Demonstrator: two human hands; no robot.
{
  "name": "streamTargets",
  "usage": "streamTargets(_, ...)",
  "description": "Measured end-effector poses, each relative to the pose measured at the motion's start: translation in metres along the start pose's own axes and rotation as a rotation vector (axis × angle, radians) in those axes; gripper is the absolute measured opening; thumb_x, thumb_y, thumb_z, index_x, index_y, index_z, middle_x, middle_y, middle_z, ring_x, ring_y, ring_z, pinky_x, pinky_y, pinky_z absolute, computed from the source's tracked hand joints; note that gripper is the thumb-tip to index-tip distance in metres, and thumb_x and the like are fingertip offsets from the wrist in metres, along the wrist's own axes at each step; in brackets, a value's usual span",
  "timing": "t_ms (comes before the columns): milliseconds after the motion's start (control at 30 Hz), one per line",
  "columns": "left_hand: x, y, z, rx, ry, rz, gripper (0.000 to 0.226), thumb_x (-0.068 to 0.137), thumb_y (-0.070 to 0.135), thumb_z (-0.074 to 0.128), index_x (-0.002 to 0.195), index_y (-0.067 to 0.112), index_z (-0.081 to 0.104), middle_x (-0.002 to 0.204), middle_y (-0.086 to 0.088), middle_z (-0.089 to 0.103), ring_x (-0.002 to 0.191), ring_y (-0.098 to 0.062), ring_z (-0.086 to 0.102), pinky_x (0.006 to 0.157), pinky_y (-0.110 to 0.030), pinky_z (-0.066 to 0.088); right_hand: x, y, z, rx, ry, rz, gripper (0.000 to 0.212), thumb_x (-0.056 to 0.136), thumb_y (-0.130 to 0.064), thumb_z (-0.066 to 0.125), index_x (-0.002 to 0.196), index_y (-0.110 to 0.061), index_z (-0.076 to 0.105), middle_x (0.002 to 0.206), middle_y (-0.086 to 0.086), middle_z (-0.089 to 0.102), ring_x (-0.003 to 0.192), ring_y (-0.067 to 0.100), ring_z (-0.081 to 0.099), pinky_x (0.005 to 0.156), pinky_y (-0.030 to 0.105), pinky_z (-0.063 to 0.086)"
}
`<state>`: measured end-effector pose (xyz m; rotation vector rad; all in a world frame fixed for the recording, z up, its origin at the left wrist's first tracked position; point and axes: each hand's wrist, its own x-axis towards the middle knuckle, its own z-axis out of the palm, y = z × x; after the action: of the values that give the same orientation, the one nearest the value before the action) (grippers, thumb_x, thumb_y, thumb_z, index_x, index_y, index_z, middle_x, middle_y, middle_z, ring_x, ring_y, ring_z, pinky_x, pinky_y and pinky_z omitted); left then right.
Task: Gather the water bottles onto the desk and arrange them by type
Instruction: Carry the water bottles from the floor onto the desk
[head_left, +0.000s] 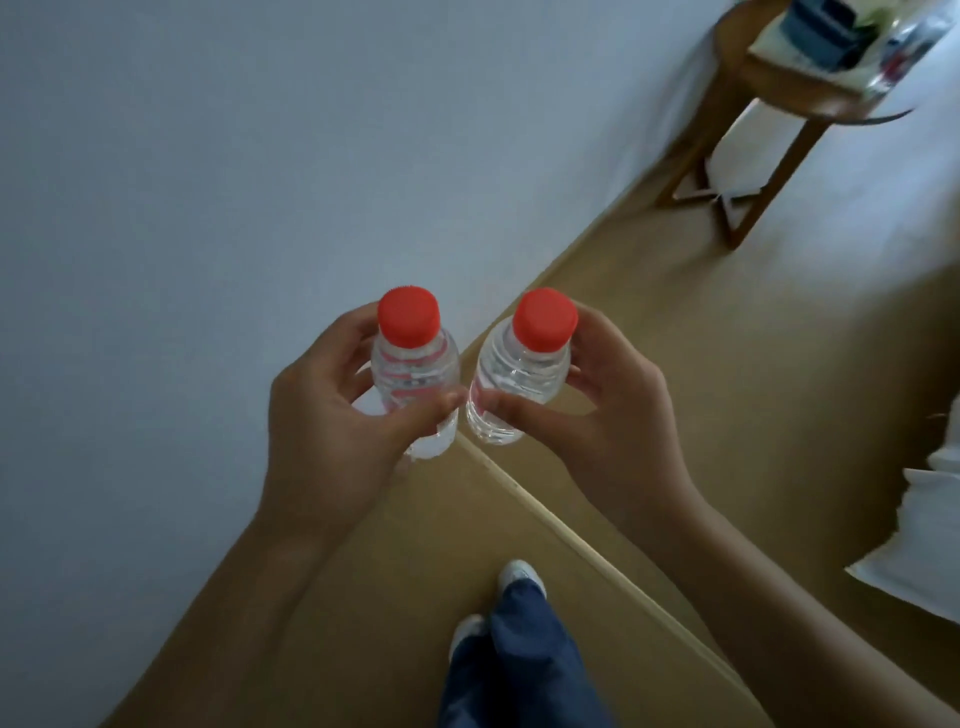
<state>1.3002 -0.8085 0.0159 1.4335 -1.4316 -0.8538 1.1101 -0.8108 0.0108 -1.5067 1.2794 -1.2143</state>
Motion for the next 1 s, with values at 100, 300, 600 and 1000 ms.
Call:
streamTargets(100, 0.013, 0.054, 0.025, -0.034, -0.082, 0.077, 0.052, 0.065, 0.031, 0.087, 0.112, 0.035, 0.065, 0.108, 0.023, 0.071, 0.101, 0.001, 0.068, 0.088, -0.019, 0.055, -0.005, -0.031, -0.050, -0.038, 0.121, -0.017, 0.064, 0.070, -0.019, 0.087, 0.125, -0.011, 0.056, 0.114, -0.009, 0.068, 0.106, 0.007, 0.066, 0.091, 0.027, 0.055)
streamTargets(300, 0.041, 0.145, 0.107, -0.027, -0.229, 0.302, 0.058, 0.065, 0.043, 0.079, 0.118, 0.036, 0.060, 0.110, 0.034, 0.061, 0.099, 0.018, 0.061, 0.083, -0.006, 0.050, -0.010, -0.060, -0.159, -0.110, 0.324, -0.014, 0.063, 0.072, -0.025, 0.085, 0.125, -0.014, 0.052, 0.116, -0.007, 0.067, 0.105, 0.003, 0.066, 0.092, 0.023, 0.055)
streamTargets(600, 0.091, 0.257, 0.307, -0.063, -0.373, 0.440, 0.054, 0.067, 0.045, 0.079, 0.115, 0.045, 0.056, 0.112, 0.035, 0.060, 0.099, 0.016, 0.062, 0.086, -0.015, 0.054, 0.026, -0.046, -0.366, -0.168, 0.574, -0.089, 0.059, 0.070, -0.042, 0.079, 0.122, -0.031, 0.053, 0.106, -0.037, 0.057, 0.098, -0.018, 0.060, 0.077, 0.001, 0.045)
streamTargets(1000, 0.166, 0.360, 0.538, -0.192, -0.496, 0.437, 0.049, 0.065, 0.044, 0.077, 0.111, 0.045, 0.058, 0.088, 0.050, 0.059, 0.090, 0.023, 0.060, 0.067, 0.002, 0.044, 0.107, -0.011, -0.600, -0.231, 0.646, -0.060, 0.056, 0.070, -0.046, 0.075, 0.121, -0.039, 0.053, 0.103, -0.046, 0.056, 0.097, -0.021, 0.059, 0.077, 0.001, 0.045)
